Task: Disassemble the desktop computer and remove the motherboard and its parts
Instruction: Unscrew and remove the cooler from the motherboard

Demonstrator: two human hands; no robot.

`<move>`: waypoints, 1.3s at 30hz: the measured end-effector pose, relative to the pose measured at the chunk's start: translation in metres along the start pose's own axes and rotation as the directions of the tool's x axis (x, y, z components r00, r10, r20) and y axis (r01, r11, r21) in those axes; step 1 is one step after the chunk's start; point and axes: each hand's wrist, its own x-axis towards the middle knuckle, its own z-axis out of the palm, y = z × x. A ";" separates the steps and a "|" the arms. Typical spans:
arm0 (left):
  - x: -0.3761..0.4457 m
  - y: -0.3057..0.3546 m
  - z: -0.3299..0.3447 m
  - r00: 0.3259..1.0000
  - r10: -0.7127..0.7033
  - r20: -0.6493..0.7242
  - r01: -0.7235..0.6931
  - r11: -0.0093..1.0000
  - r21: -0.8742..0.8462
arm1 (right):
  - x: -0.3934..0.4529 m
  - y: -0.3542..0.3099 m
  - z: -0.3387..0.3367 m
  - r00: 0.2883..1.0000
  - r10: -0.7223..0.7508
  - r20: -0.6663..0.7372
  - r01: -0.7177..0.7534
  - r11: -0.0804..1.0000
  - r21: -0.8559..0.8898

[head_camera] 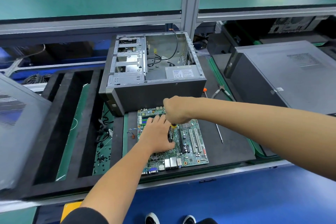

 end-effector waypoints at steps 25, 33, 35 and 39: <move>0.001 0.001 0.000 0.999 -0.004 0.048 0.003 1.000 0.026 | -0.003 0.001 -0.005 0.975 -0.155 0.159 0.179 0.972 -0.150; 0.001 0.000 -0.001 1.000 -0.002 0.028 0.004 0.997 -0.081 | -0.011 0.002 0.000 0.912 -0.407 0.051 0.355 0.721 -0.595; 0.000 -0.001 0.000 1.000 0.023 0.021 -0.020 0.995 -0.099 | -0.010 -0.001 0.002 0.916 -0.401 0.023 0.371 0.822 -0.432; 0.001 -0.001 0.002 0.998 -0.007 0.063 0.010 0.999 -0.045 | -0.006 -0.006 0.008 0.977 -0.200 -0.076 0.200 0.980 -0.008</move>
